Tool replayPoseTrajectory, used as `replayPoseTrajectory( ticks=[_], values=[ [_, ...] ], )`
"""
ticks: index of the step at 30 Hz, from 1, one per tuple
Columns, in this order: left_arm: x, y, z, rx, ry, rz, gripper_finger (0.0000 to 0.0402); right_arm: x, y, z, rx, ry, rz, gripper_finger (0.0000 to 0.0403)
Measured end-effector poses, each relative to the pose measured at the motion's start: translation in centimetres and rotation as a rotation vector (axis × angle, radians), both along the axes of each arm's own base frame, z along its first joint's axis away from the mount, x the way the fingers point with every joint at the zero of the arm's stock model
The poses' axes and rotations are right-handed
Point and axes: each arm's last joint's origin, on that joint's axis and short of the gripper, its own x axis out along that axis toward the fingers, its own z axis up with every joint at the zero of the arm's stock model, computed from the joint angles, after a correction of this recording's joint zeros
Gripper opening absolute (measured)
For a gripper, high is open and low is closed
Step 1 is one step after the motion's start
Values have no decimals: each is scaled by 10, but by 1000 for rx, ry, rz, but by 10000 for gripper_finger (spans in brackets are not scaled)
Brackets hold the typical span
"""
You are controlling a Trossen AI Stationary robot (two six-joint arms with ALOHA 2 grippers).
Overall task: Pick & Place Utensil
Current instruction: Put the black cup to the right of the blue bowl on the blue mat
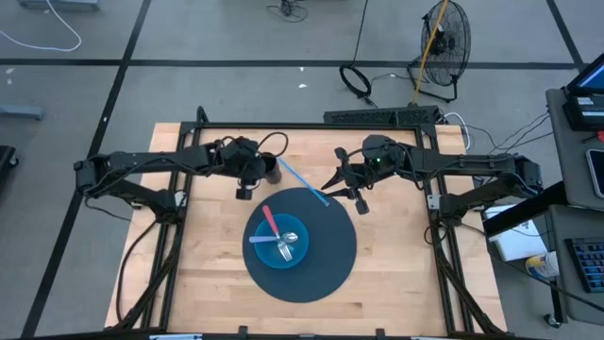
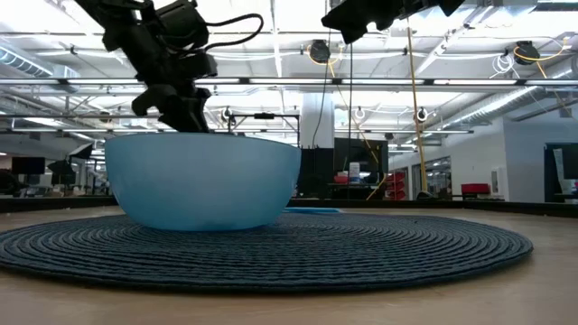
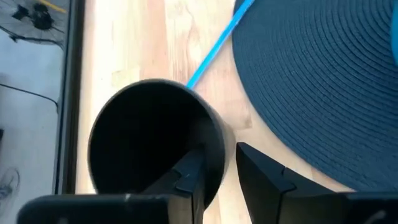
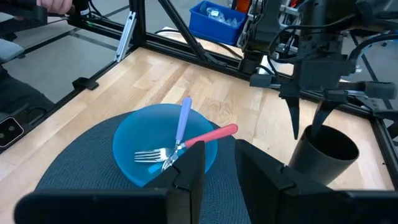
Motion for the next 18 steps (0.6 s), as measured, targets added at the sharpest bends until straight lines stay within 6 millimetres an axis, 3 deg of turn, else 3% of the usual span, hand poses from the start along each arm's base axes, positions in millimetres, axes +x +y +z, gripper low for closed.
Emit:
replayPoseTrajectory(
  ticks=[6,18],
  values=[
    [15,9,7,-20,61,5,93,0,0,0,3,2,-1,86],
    [35,27,-13,-106,175,15,92,-1,0,-3,32,38,-7,86]
  ],
)
